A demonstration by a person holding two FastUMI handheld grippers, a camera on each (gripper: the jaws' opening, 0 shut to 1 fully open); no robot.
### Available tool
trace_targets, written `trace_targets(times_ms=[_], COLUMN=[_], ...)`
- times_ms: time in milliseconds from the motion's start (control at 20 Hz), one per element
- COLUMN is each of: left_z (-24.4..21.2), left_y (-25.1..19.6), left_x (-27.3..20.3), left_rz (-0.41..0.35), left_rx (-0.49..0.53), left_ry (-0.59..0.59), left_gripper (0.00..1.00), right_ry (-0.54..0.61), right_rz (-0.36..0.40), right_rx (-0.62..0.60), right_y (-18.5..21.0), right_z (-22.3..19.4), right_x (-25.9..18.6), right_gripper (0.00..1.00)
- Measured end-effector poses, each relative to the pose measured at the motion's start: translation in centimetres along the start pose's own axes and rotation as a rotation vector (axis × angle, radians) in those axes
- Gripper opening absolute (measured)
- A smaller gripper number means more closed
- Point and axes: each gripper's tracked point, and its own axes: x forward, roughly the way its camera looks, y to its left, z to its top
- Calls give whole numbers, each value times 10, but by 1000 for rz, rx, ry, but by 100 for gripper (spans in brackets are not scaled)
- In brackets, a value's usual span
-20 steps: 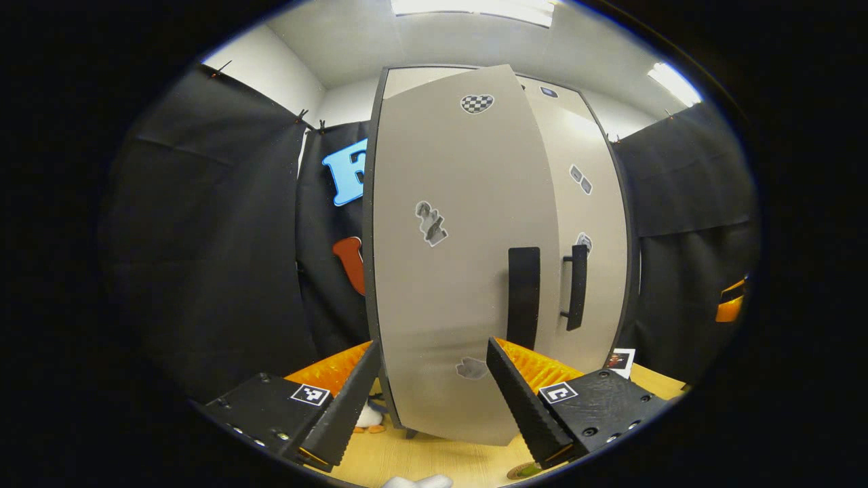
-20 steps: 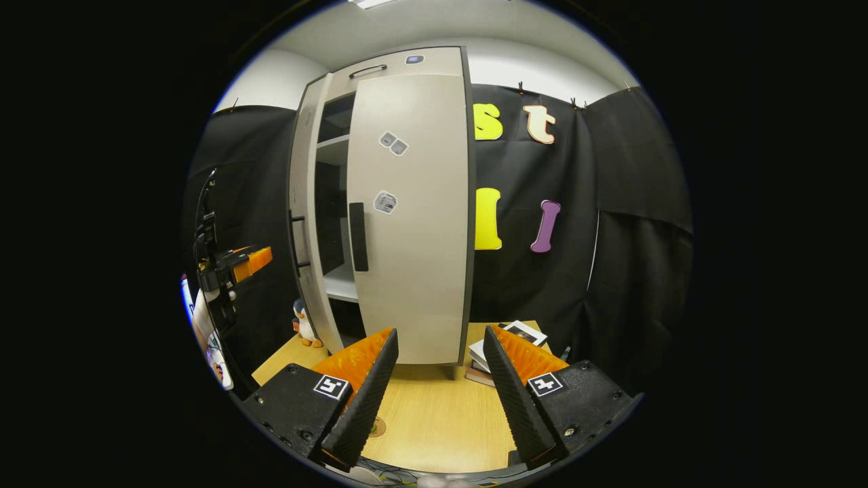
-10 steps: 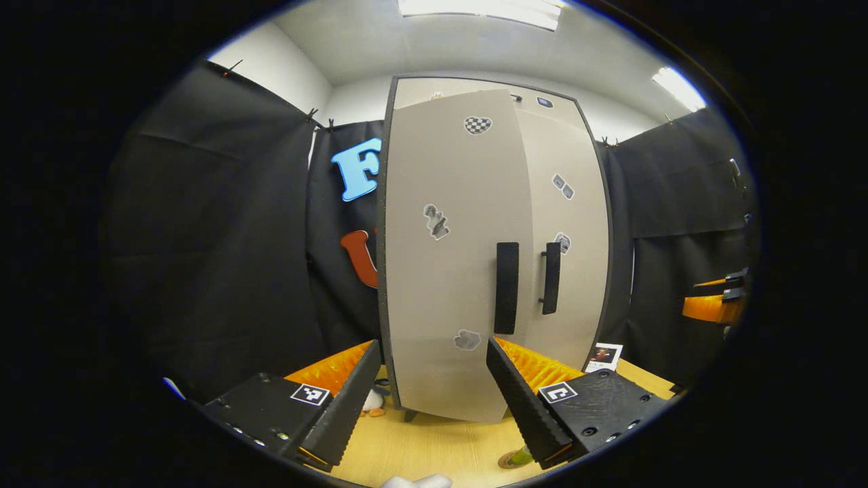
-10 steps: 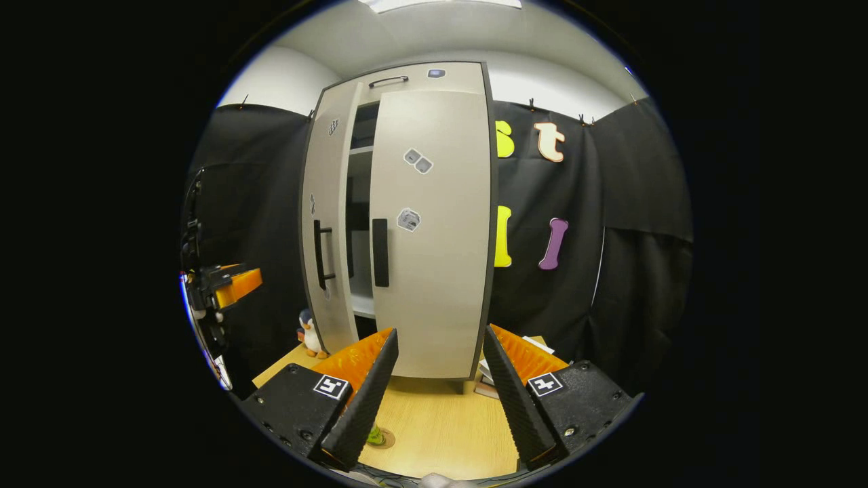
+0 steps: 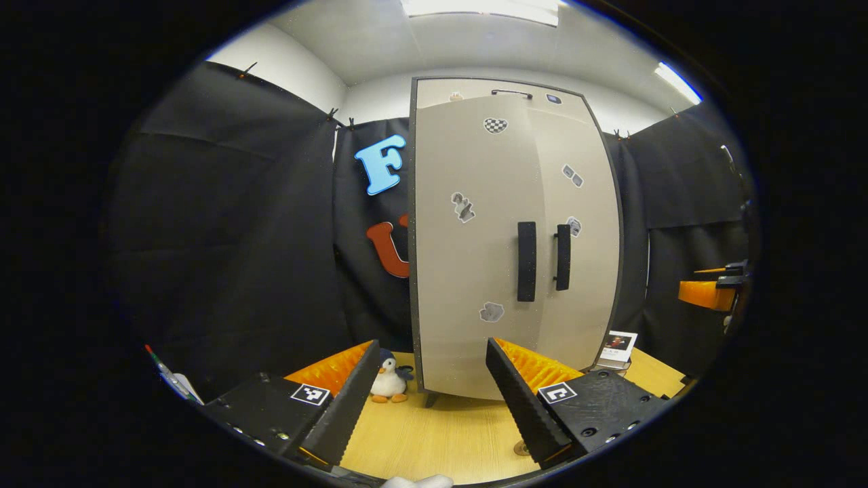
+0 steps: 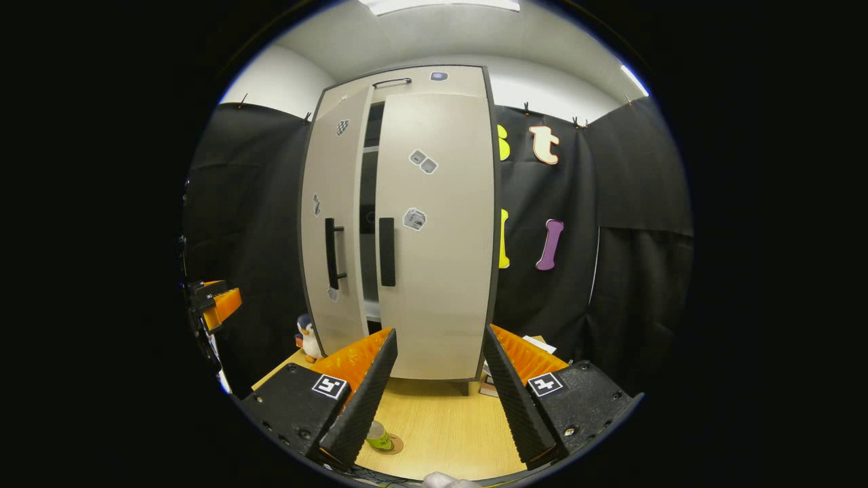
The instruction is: Grasp the bottle in the cabinet with the left hand and place it on the coaster, then close the right door with the right hand and the left door with the left hand.
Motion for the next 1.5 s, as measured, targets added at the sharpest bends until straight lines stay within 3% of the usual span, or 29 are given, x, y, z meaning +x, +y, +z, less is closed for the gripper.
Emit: trace_targets(times_ms=[400,950,1500], left_z=[-7,-5,-5], left_y=[-10,16,0], left_x=[-1,-11,-11], left_rz=[-38,37,6], left_rx=[12,7,-8], left_ry=[13,-21,-21], left_gripper=[96,96,96], right_ry=[-19,-7,-1], right_rz=[-26,-34,-16], right_rx=[-26,-12,-41], right_y=[5,6,7], right_z=[-5,-6,-6], right_x=[-7,-9,-17], right_gripper=[80,81,81])
